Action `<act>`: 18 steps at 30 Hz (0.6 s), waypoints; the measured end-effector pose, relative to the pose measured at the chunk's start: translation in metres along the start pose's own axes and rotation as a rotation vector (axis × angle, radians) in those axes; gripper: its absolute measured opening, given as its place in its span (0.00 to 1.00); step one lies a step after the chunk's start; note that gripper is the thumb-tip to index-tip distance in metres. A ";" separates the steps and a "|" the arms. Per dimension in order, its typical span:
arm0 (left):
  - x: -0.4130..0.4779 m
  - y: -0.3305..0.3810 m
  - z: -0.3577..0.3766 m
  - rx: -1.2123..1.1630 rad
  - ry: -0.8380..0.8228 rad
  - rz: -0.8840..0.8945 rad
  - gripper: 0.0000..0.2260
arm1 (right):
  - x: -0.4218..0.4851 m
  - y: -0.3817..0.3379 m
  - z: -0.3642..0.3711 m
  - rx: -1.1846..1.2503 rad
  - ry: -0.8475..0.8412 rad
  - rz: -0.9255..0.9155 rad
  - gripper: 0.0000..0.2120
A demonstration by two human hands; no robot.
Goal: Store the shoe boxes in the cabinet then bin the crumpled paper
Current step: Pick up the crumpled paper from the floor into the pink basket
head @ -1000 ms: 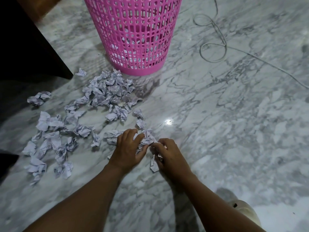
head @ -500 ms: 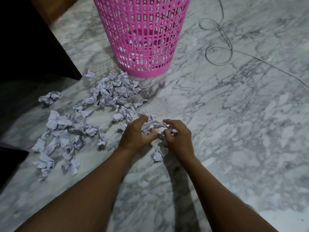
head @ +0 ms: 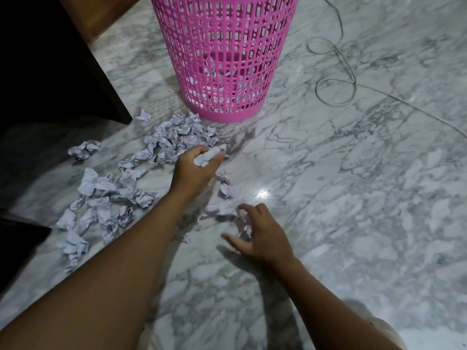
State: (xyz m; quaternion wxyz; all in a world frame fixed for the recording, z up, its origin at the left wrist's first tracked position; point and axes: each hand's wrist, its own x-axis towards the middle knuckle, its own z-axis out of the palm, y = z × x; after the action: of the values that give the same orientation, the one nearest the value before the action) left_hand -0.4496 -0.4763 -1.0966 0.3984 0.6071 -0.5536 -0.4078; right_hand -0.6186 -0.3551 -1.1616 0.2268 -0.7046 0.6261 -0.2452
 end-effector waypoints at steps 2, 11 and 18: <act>0.002 -0.001 -0.003 -0.014 0.052 -0.013 0.11 | -0.005 -0.003 0.010 -0.195 -0.036 -0.057 0.34; -0.009 0.000 -0.009 0.089 0.159 0.078 0.09 | 0.005 0.010 0.011 -0.074 -0.093 -0.137 0.09; -0.042 -0.005 -0.023 0.397 0.155 0.400 0.07 | 0.080 -0.005 -0.006 0.152 0.109 -0.086 0.18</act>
State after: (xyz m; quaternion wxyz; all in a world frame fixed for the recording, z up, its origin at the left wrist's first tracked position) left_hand -0.4285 -0.4337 -1.0908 0.3853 0.5812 -0.6993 -0.1571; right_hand -0.6103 -0.4340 -1.1490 0.2345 -0.6970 0.5865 -0.3394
